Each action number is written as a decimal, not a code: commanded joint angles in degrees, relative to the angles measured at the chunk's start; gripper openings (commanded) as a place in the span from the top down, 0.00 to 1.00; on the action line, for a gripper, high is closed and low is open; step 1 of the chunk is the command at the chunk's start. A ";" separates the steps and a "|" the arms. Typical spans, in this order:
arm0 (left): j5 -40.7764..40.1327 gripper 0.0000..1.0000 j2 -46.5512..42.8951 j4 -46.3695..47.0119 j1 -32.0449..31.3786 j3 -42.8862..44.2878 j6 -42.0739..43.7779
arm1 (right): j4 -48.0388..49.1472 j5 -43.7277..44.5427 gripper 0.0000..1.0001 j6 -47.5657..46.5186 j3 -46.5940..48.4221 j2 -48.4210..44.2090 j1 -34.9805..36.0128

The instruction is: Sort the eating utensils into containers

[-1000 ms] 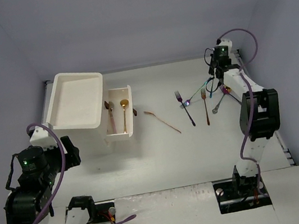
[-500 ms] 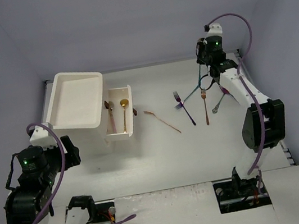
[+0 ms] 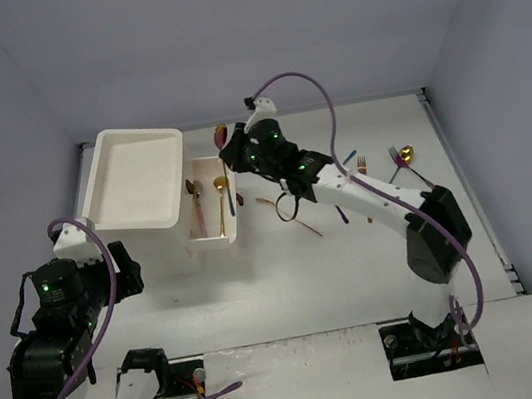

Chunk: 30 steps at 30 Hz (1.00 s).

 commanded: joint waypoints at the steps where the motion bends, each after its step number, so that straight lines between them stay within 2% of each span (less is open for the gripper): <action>1: -0.83 0.31 1.72 1.57 -0.48 1.90 -1.10 | 8.49 6.76 1.00 8.99 6.81 6.60 3.36; 3: -0.77 0.31 1.79 1.55 -0.44 1.97 -1.17 | 9.24 7.70 0.94 10.04 8.90 9.18 4.24; 6: -0.83 0.31 2.01 1.55 -0.42 1.91 -1.23 | 9.23 8.63 0.69 10.39 12.16 12.77 4.74; 8: -0.83 0.31 2.01 1.55 -0.50 1.98 -1.22 | 8.99 8.40 0.56 8.47 12.61 12.95 4.64; 11: -0.77 0.31 2.10 1.55 -0.50 1.90 -1.14 | 7.51 8.74 0.45 3.77 10.74 9.67 3.91; 16: -0.81 0.31 1.92 1.55 -0.50 1.97 -0.99 | -0.58 13.14 0.43 -8.61 4.40 -1.91 -1.20; 19: -0.76 0.31 1.78 1.63 -0.50 1.90 -0.95 | -5.29 15.39 0.42 -12.34 -1.74 -7.82 -9.42; 24: -0.73 0.31 1.39 1.80 -0.50 1.90 -0.96 | -11.70 15.13 0.43 -13.19 -14.19 -17.69 -27.16; 27: -0.25 0.31 1.48 1.81 -0.52 1.92 -0.77 | -12.62 14.21 0.43 -12.08 -20.71 -19.54 -36.40; 30: -0.03 0.31 1.48 1.81 -0.67 1.98 -0.62 | -12.91 13.33 0.44 -11.15 -24.21 -18.48 -41.35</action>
